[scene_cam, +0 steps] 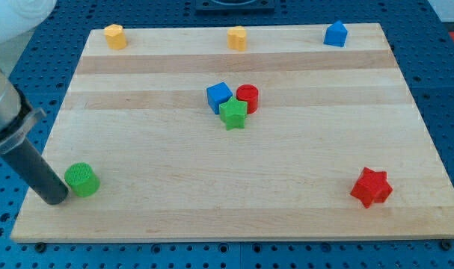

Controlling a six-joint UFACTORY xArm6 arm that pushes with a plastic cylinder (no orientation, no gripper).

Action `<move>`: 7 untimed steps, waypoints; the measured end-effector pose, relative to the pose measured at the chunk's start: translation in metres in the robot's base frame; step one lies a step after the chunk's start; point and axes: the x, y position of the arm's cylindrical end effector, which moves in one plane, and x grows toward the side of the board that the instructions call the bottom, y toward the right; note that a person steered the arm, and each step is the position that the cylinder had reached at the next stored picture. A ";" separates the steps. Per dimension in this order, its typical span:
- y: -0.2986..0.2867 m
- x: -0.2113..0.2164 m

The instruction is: Push the green circle to the bottom of the green star

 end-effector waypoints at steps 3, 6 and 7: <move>0.023 -0.013; 0.100 -0.013; 0.134 -0.011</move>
